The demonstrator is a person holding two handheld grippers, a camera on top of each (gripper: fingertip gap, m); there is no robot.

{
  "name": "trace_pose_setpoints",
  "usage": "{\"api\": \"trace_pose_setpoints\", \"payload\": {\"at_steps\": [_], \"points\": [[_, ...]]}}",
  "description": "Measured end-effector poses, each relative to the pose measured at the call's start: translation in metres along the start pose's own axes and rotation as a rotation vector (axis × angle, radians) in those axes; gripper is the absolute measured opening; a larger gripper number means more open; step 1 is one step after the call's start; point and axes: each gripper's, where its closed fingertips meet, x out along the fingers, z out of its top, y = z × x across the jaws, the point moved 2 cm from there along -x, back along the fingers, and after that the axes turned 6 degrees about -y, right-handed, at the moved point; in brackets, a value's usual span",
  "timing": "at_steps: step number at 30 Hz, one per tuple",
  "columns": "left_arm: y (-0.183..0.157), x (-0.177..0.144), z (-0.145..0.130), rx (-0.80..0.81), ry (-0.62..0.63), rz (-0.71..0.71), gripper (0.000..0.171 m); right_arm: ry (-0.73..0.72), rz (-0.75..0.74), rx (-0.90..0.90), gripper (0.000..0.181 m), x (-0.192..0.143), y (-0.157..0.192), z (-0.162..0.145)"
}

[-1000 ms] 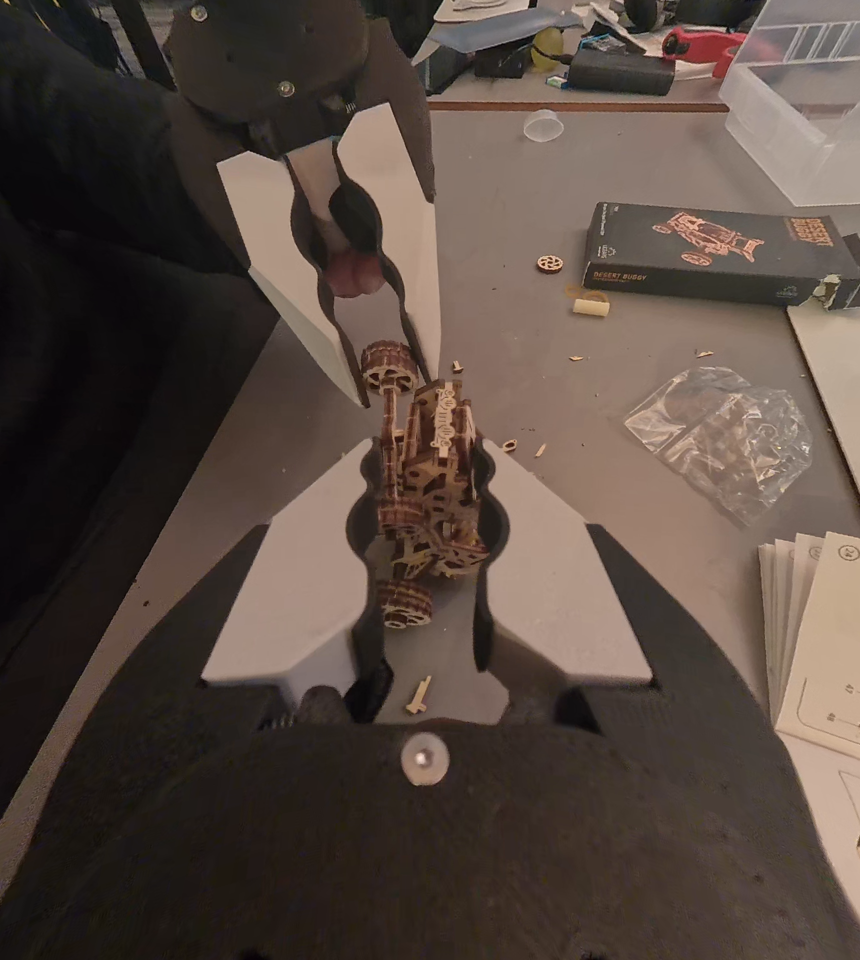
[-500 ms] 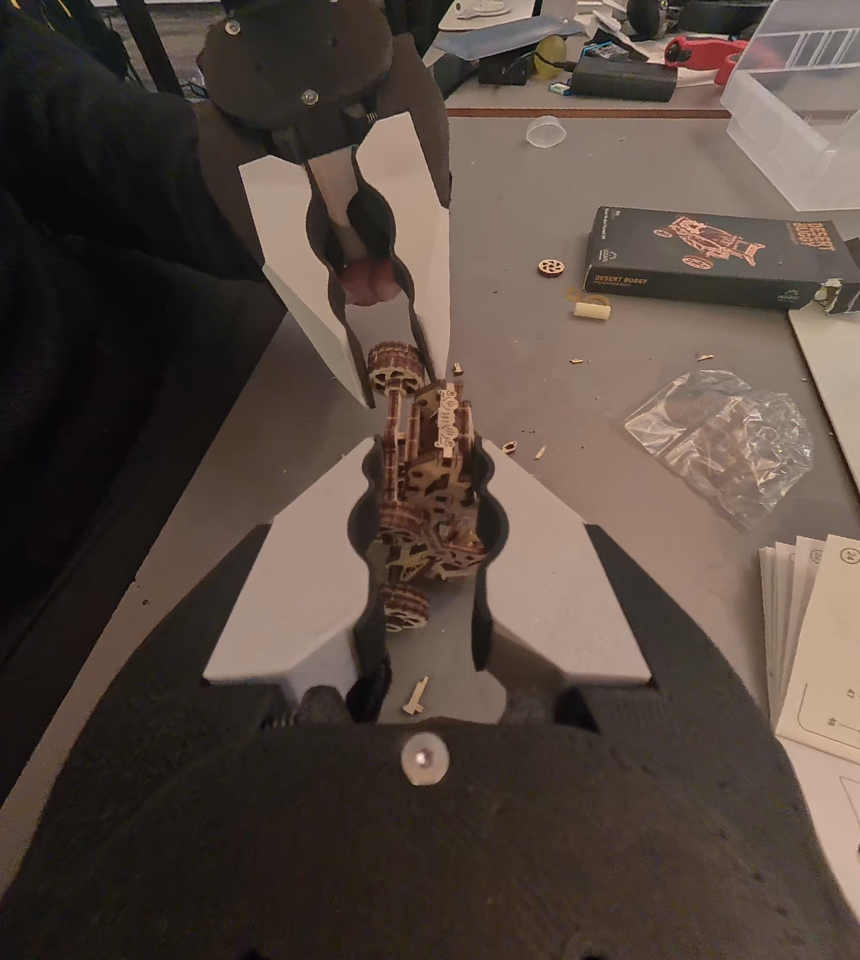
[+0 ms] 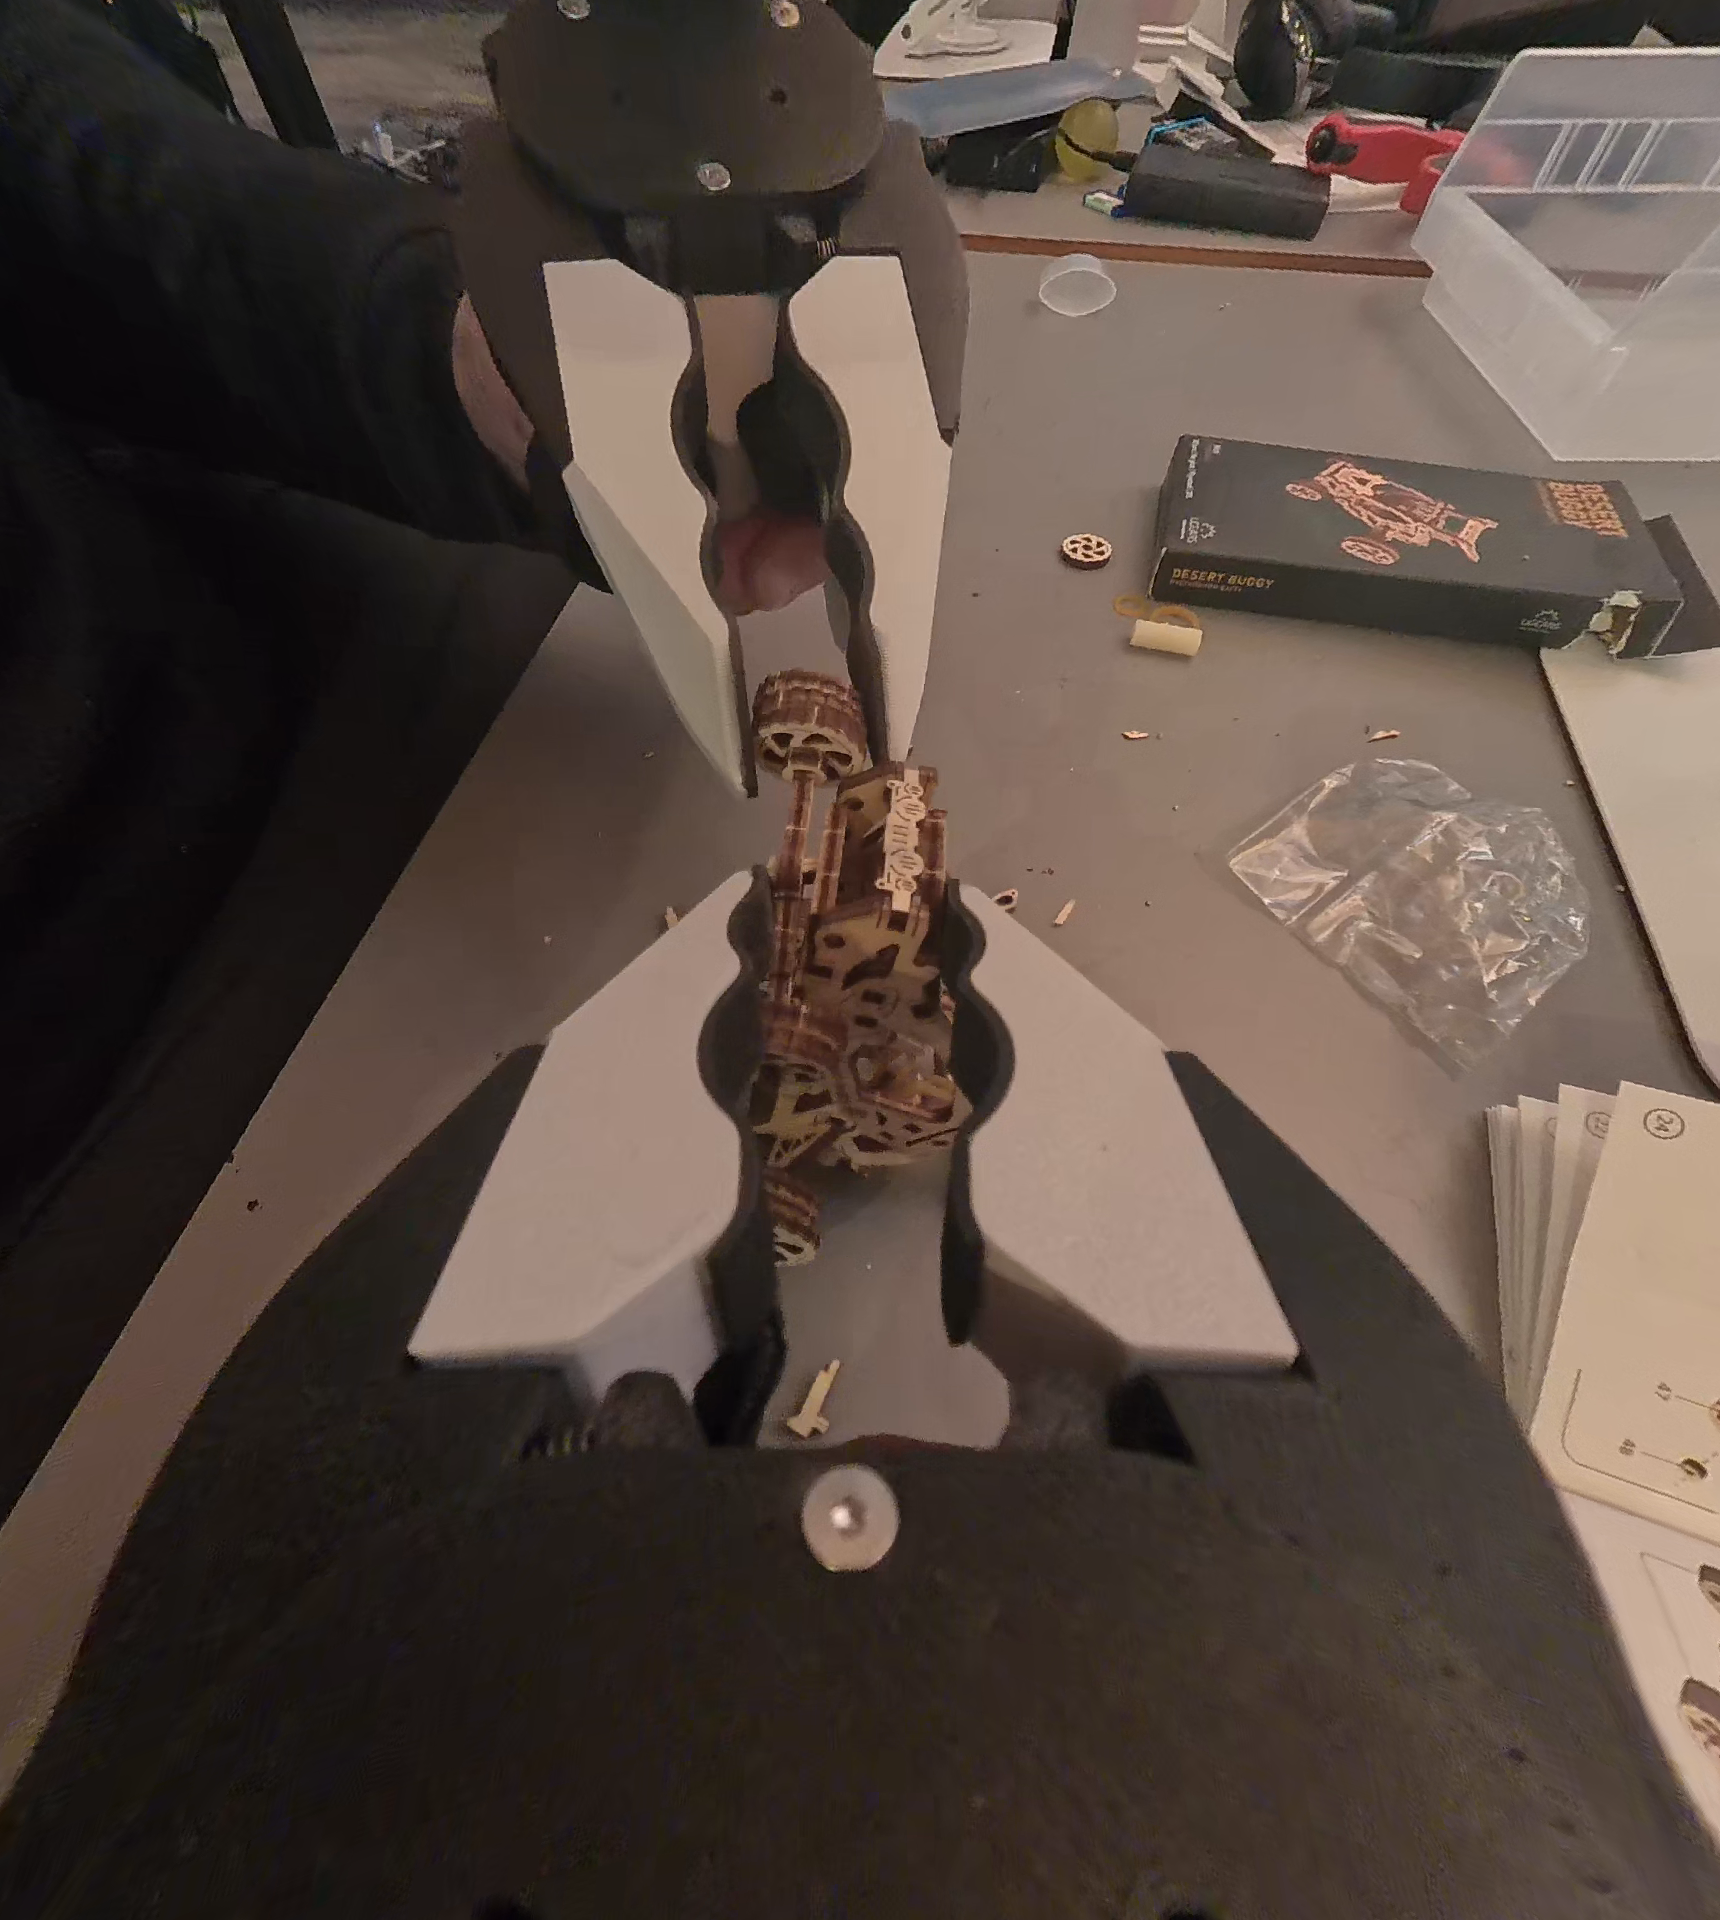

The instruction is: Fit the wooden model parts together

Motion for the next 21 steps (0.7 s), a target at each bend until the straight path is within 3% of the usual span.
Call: {"api": "trace_pose_setpoints", "payload": {"at_steps": [5, 16, 21], "points": [[0.0, -0.001, -0.001, -0.057, -0.037, -0.022, 0.02, 0.002, -0.007, -0.007, 0.028, 0.0, 0.0, 0.0], [0.004, -0.002, 0.0, -0.013, -0.113, -0.002, 0.021, -0.011, -0.035, 0.01, 0.027, 0.001, -0.003, 0.0], [0.011, 0.001, -0.005, 0.076, -0.06, 0.142, 0.052, -0.007, -0.037, -0.002, 0.027, 0.001, -0.002, 0.0]]}}
